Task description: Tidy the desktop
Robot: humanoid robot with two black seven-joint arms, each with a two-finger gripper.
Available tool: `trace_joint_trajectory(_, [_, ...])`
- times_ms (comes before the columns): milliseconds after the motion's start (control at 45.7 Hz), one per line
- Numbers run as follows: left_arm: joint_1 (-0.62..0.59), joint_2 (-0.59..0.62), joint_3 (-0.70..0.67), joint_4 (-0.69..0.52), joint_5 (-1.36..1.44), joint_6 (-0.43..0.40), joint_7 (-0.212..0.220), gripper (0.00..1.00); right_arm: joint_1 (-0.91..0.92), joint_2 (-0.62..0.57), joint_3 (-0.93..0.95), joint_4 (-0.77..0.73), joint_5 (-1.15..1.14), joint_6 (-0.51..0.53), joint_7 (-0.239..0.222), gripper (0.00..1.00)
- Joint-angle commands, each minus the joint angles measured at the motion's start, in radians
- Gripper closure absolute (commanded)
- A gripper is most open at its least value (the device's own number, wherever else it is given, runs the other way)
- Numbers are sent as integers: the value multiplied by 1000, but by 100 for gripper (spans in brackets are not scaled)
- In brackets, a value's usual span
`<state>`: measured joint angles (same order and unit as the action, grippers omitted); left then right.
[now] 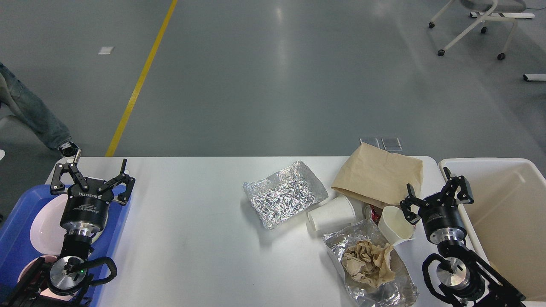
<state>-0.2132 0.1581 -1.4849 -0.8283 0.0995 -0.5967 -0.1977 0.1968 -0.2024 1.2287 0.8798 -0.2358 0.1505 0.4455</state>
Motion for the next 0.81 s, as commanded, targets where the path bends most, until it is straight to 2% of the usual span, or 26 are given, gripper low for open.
trace_joint_trajectory(0, [0, 0, 0, 0, 0, 0, 0, 3, 42, -2, 2, 7, -3, 4, 1, 0])
trace_joint_trajectory(241, [0, 1, 0, 0, 0, 0, 0, 3, 142, -25, -8, 11, 0, 12, 1, 0])
trace_joint_trajectory(328, [0, 0, 0, 0, 0, 0, 0, 3, 161, -153, -109, 8, 3, 107, 1, 0])
trace_joint_trajectory(460, [0, 0, 0, 0, 0, 0, 0, 3, 283, -405, -421, 2, 9, 265, 1, 0])
trace_joint_trajectory(569, [0, 0, 0, 0, 0, 0, 0, 3, 450, -564, -733, 10, 15, 317, 1, 0])
trace_joint_trajectory(635, [0, 0, 0, 0, 0, 0, 0, 4, 579, -612, -892, 10, 15, 357, 1, 0])
trace_joint_trajectory(788, [0, 0, 0, 0, 0, 0, 0, 3, 898, -643, -1292, 5, 15, 492, -1, 0])
